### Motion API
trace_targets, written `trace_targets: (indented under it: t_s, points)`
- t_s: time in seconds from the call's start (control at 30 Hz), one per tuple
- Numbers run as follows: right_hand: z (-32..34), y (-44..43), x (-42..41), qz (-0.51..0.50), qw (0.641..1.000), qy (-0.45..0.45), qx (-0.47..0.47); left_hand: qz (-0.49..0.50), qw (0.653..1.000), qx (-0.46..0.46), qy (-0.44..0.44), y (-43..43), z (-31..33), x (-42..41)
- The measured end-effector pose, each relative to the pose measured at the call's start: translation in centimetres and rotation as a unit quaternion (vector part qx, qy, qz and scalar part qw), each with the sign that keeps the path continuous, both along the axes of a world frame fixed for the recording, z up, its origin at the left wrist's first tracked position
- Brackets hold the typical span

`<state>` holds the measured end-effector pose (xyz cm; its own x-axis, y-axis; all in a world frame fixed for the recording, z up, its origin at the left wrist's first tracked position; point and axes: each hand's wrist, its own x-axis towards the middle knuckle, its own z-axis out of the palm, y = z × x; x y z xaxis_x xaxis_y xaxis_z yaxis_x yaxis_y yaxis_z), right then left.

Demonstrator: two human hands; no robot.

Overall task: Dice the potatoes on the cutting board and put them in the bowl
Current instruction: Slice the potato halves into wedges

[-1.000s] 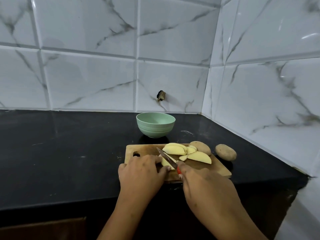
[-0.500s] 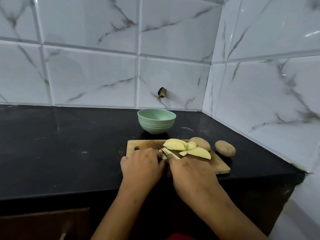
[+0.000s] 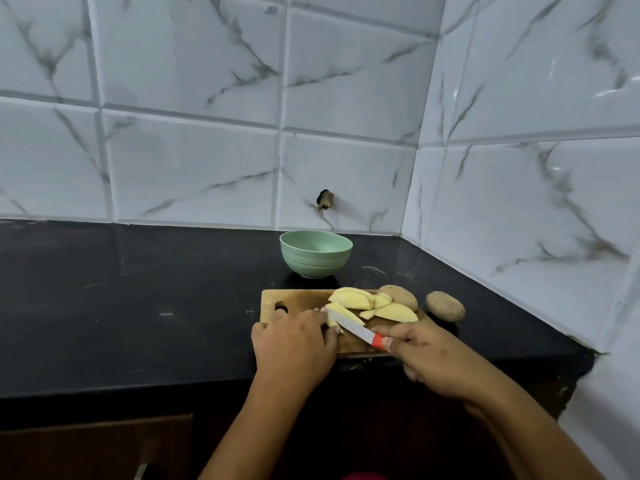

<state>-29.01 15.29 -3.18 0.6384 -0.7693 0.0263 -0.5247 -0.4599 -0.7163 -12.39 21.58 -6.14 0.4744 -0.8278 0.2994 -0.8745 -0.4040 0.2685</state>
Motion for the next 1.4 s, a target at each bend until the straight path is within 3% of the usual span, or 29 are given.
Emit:
trace_targets:
  t_s: [0.33,0.57,0.7,0.83,1.03,1.23,1.4]
  points:
    - [-0.8,-1.2,0.1,-0.047,0.992,-0.110,0.026,0.001,0.999,-0.042,-0.026,-0.8,0.7,0.6]
    - [-1.9,-2.4,1.2,-0.081,0.982,-0.170,-0.029,-0.095,0.993,-0.019,-0.060,-1.9,1.2,1.3]
    - [-2.3,-3.2,1.9,-0.091,0.977,-0.190,-0.032,-0.124,0.990,-0.061,0.007,-2.7,0.3,0.1]
    - [-2.2,-3.4,2.3,-0.090,0.981,-0.138,-0.100,-0.110,0.987,-0.119,0.017,-3.4,0.0,0.3]
    - [-2.0,-2.6,4.2,-0.136,0.967,0.001,-0.217,-0.129,0.987,-0.078,0.056,-3.2,0.5,2.4]
    - [-1.8,-1.7,5.9,-0.137,0.958,0.050,-0.246,-0.105,0.993,-0.045,0.007,-2.8,1.4,4.0]
    - [-1.6,-2.4,5.0,-0.114,0.972,0.041,-0.203,-0.096,0.995,-0.013,0.016,-2.8,2.0,5.7]
